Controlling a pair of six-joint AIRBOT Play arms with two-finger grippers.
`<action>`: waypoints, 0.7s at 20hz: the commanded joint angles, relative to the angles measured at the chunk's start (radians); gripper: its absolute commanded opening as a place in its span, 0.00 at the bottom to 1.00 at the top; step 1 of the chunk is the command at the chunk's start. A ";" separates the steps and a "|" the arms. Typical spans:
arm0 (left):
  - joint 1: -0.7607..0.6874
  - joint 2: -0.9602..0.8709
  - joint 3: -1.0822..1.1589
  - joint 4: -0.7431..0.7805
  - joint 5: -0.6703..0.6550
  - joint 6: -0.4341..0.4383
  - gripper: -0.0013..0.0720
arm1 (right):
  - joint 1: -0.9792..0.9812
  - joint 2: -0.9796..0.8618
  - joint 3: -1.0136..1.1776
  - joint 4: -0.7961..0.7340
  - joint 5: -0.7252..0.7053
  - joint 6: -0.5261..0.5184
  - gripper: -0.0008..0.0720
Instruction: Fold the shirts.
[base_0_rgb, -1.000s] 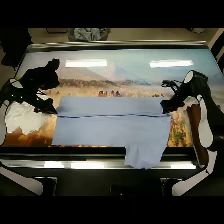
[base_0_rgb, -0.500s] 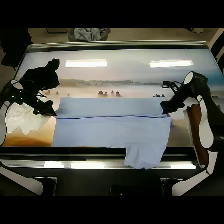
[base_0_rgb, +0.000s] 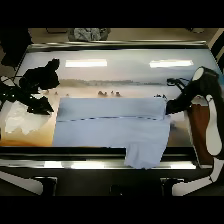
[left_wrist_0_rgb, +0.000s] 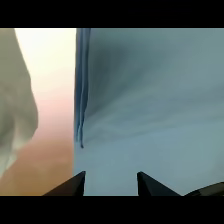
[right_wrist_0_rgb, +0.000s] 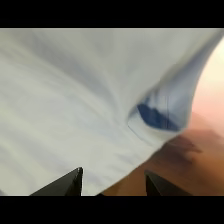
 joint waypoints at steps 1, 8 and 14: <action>0.037 0.154 -0.180 0.077 0.005 -0.014 0.59 | -0.059 0.135 -0.122 -0.013 -0.010 -0.004 0.70; 0.107 0.451 -0.810 0.074 0.319 0.052 0.58 | -0.066 0.345 -0.485 0.016 -0.149 -0.061 0.69; 0.106 0.443 -0.871 0.055 0.368 0.073 0.58 | -0.066 0.354 -0.487 0.003 -0.158 -0.060 0.69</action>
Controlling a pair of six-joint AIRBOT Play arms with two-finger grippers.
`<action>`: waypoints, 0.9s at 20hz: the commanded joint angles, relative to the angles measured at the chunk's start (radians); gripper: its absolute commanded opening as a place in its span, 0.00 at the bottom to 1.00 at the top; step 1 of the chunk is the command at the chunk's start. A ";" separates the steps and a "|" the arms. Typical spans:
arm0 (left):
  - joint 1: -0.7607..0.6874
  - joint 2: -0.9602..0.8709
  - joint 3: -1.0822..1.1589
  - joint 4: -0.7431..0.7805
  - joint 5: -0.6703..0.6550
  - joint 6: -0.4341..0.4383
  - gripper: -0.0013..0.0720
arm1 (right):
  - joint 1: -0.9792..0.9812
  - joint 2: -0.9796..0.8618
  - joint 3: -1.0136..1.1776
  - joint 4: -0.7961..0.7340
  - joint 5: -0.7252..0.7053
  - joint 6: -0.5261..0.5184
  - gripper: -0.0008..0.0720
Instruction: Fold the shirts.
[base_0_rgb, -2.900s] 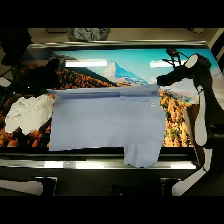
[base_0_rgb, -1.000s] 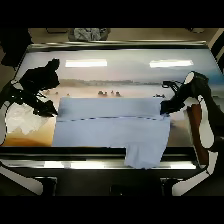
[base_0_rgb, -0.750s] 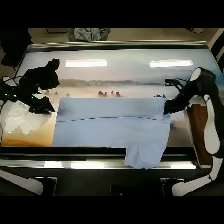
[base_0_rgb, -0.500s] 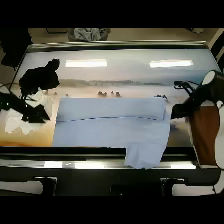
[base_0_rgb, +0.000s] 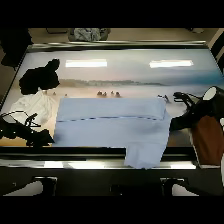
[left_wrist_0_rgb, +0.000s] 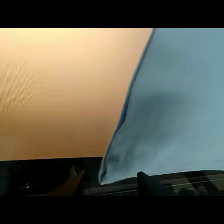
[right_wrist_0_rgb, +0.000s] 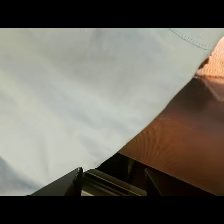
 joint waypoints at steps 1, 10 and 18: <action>0.003 0.010 -0.048 -0.028 0.058 0.018 0.56 | 0.000 0.012 -0.023 -0.011 -0.022 -0.003 0.69; -0.032 0.010 -0.072 -0.102 0.092 0.017 0.13 | -0.004 0.100 -0.197 -0.045 -0.066 -0.033 0.70; -0.032 0.010 -0.071 -0.102 0.093 0.024 0.06 | -0.162 0.109 -0.460 0.178 -0.051 -0.118 0.70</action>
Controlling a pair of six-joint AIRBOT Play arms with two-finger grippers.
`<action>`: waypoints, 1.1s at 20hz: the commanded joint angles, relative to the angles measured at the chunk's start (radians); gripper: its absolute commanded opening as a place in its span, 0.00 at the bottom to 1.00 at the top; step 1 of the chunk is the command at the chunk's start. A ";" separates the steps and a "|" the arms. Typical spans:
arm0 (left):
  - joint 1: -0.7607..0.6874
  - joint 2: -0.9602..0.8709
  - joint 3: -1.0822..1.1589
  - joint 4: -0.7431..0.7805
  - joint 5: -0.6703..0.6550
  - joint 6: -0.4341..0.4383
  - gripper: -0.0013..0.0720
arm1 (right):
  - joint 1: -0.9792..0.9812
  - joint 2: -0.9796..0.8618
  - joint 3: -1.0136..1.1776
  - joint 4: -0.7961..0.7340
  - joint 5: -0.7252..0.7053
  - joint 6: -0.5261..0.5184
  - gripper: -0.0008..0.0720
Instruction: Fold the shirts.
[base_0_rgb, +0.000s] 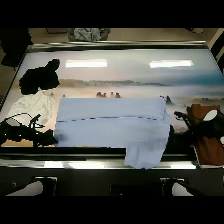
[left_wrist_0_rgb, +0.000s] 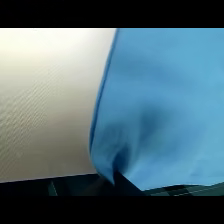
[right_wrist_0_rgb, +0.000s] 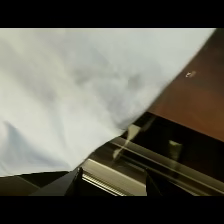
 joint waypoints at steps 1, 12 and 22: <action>-0.001 0.000 -0.001 0.001 0.005 0.002 0.07 | -0.029 0.003 -0.144 0.111 -0.040 -0.046 0.70; -0.001 0.000 -0.001 0.001 0.012 0.003 0.06 | -0.029 0.010 -0.291 0.177 -0.191 -0.065 0.06; -0.013 0.119 0.141 -0.113 0.034 0.076 0.05 | -0.029 0.165 0.016 0.265 -0.176 -0.046 0.06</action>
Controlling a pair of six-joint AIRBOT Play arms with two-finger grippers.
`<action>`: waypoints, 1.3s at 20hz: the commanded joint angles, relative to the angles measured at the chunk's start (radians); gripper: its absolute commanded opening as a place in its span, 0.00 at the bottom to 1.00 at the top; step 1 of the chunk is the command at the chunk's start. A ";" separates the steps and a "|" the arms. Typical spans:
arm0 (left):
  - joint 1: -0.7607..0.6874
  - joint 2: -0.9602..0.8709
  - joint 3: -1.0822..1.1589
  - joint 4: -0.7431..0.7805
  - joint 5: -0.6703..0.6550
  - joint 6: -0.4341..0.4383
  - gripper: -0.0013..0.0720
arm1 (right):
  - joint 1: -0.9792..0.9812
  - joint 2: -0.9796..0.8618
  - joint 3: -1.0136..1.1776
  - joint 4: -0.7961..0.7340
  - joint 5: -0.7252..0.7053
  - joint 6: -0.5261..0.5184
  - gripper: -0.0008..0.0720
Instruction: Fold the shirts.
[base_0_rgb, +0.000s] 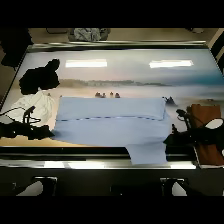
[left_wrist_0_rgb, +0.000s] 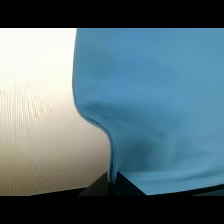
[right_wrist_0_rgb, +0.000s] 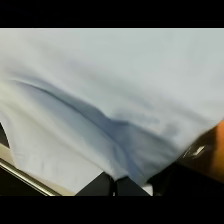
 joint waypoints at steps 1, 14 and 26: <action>-0.021 -0.008 0.104 -0.072 0.024 -0.040 0.05 | -0.001 -0.020 0.147 0.092 -0.050 0.042 0.06; -0.103 -0.583 0.708 -0.112 -0.026 -0.221 0.06 | 0.141 -0.563 0.650 0.170 -0.293 0.197 0.06; -0.082 -0.566 0.876 -0.110 -0.136 -0.205 0.78 | 0.026 -0.531 0.700 -0.070 -0.102 0.109 0.99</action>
